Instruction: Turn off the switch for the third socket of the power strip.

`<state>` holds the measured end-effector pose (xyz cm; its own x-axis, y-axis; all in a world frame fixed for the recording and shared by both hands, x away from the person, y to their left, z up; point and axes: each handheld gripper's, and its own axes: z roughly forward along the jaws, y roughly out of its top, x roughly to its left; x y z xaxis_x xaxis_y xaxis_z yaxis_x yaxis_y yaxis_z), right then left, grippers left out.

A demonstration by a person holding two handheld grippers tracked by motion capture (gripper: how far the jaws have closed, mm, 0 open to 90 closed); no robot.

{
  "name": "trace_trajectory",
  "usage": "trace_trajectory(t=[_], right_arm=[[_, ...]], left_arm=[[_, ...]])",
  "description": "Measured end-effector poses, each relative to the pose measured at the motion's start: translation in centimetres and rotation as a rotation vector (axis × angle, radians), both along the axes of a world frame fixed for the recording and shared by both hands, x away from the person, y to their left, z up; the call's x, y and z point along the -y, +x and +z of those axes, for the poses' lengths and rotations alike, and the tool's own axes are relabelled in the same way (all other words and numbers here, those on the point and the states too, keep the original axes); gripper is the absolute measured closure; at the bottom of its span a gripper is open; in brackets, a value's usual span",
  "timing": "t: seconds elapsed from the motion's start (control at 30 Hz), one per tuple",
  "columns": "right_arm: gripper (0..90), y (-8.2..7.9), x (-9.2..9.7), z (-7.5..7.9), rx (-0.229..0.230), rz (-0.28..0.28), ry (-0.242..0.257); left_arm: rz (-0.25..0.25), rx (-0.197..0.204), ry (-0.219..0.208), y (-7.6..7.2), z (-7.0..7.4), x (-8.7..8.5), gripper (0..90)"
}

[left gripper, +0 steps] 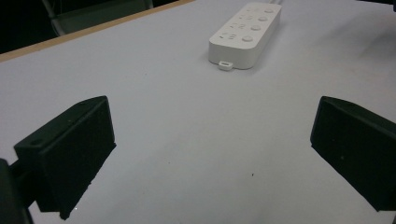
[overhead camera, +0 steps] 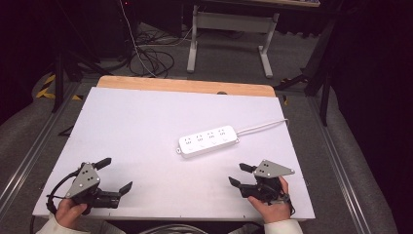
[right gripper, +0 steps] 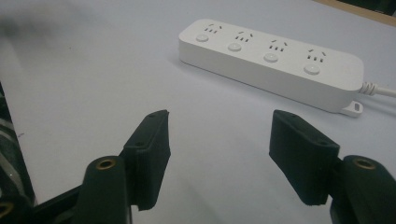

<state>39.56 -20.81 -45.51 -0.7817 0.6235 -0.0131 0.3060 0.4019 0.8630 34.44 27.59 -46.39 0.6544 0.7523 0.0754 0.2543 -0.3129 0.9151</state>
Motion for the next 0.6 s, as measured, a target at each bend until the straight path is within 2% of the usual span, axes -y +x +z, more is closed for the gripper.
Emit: trace_trajectory(t=[0.2,0.27,0.33,0.6], right_arm=[[39.1,-0.03,0.05,0.04,0.001,0.001,0.002],[42.2,-0.04,0.05,0.07,-0.01,0.003,0.0],[42.4,-0.06,0.01,0.06,-0.016,0.004,-0.005],[41.4,-0.16,0.01,0.25,-0.002,0.001,-0.002]], left_arm=[[0.0,0.002,-0.006,-0.02,0.04,0.0,0.3],[-0.003,0.004,-0.004,-0.04,0.02,0.1,0.3],[0.0,0.012,0.012,-0.11,0.05,0.17,0.3],[-0.001,0.015,0.009,-0.17,0.19,0.07,0.3]])
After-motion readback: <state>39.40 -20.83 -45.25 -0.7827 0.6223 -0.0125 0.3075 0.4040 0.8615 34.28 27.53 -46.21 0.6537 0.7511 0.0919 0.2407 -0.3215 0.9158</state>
